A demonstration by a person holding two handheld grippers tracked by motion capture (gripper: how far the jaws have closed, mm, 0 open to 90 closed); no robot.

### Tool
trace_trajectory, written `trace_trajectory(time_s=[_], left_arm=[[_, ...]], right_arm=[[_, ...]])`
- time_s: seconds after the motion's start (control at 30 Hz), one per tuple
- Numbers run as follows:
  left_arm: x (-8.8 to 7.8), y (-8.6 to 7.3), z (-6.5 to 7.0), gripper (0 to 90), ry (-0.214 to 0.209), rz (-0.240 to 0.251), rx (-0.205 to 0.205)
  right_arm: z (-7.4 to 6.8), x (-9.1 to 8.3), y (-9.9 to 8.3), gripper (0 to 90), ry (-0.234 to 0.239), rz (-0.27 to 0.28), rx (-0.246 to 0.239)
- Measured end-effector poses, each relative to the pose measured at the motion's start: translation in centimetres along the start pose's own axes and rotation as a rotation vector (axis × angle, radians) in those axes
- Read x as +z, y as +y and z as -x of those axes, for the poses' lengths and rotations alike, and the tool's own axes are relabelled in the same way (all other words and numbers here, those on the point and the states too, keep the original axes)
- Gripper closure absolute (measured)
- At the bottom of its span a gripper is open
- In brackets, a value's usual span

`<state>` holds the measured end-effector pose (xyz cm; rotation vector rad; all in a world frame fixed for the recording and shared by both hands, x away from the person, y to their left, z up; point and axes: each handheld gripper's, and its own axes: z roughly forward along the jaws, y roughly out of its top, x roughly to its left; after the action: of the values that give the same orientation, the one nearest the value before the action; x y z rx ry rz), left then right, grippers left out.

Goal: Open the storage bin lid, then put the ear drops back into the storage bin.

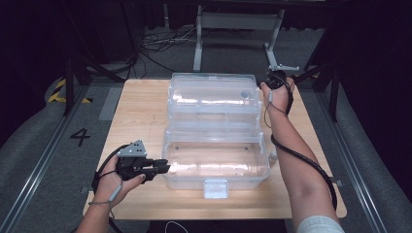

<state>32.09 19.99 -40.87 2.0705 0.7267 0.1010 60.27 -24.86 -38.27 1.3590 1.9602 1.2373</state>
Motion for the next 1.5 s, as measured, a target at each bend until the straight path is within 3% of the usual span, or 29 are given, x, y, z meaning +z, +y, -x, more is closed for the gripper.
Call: trace_trajectory(time_s=[0.13, 0.27, 0.43, 0.83, 1.1, 1.5], left_arm=[[0.0, 0.1, 0.0, 73.7, -0.002, 0.003, 0.0], [0.0, 0.2, -0.1, 73.2, -0.006, 0.005, 0.001], [0.0, 0.4, -0.2, 71.9, -0.009, 0.001, -0.002], [-0.3, 1.4, -0.4, 69.9, -0.014, 0.018, 0.004], [-0.4, 1.6, -0.6, 69.8, -0.016, 0.022, -0.001], [-0.7, 1.7, -0.7, 68.9, -0.007, 0.027, -0.003]], right_arm=[[-0.2, 0.0, -0.2, 85.2, -0.011, -0.005, -0.032], [-0.1, -0.2, -0.3, 77.3, -0.004, 0.013, -0.016], [0.3, -1.9, 0.2, 65.6, 0.016, 0.057, -0.002], [0.3, -7.6, 1.5, 53.8, 0.066, 0.11, -0.057], [0.3, -11.7, 0.3, 51.2, 0.148, 0.09, -0.109], [-0.3, -16.4, -0.8, 49.2, 0.213, 0.082, -0.17]])
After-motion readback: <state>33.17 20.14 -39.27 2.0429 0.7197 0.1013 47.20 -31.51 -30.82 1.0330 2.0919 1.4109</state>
